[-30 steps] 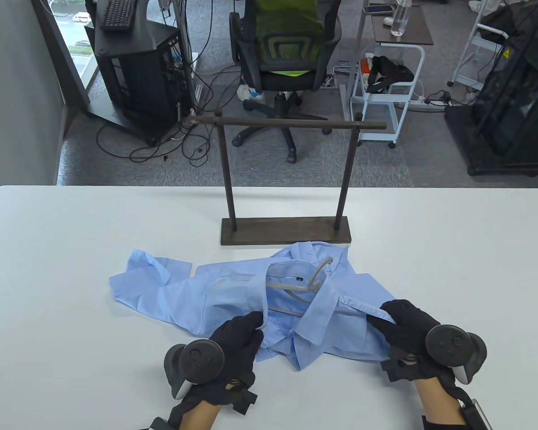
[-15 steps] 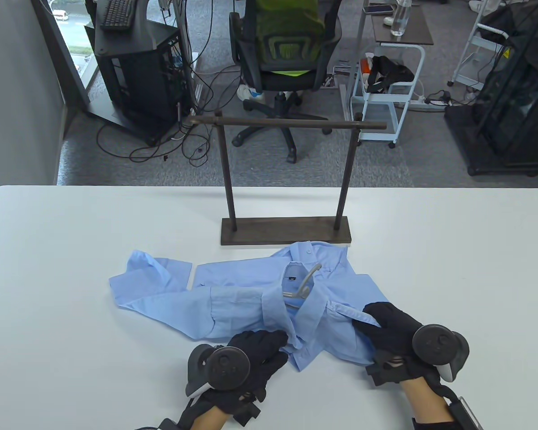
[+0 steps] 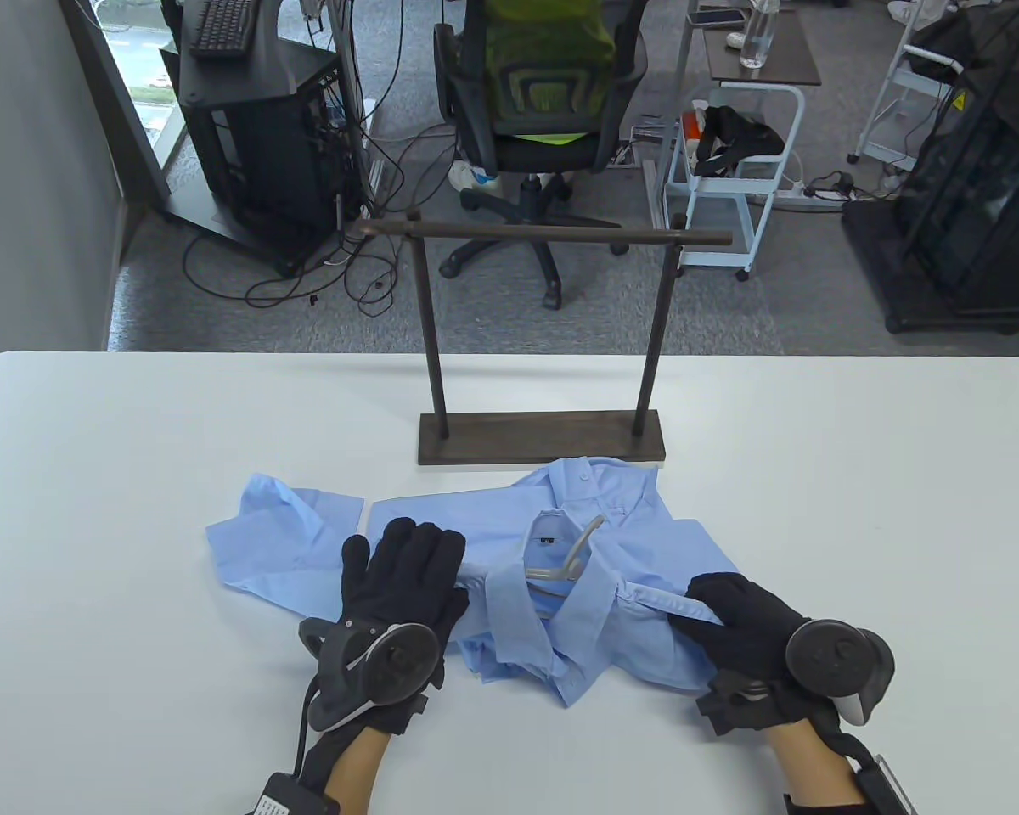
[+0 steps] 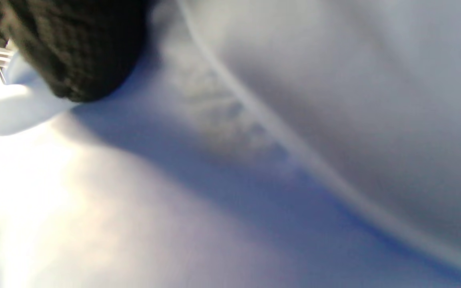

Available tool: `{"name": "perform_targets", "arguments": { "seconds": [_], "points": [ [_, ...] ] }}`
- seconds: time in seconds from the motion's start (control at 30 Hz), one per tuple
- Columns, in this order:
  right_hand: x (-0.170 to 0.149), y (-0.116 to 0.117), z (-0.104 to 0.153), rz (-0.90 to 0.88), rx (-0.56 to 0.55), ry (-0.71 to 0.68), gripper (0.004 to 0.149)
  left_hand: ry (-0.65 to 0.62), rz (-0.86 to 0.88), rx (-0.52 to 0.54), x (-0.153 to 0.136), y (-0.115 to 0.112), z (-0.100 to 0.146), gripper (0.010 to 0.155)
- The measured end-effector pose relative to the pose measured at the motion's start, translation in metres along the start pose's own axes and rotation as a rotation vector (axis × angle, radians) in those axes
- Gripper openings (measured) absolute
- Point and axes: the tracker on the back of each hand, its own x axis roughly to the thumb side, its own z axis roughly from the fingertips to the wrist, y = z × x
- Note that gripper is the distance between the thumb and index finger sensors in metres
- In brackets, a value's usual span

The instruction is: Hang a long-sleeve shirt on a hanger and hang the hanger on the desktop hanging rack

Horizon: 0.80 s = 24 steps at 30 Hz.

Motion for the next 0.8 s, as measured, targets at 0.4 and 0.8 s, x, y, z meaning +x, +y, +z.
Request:
{"name": "perform_targets", "arguments": {
  "seconds": [0.4,0.8],
  "points": [
    [0.015,-0.036,-0.002,0.124,-0.024,0.029,0.089,0.110,0.095,0.160,-0.014,0.015,-0.032,0.051],
    [0.022,-0.087,0.002,0.410,-0.094,0.298,0.071,0.256,0.160,0.163,-0.042,0.070,-0.110,0.050]
  ]
}}
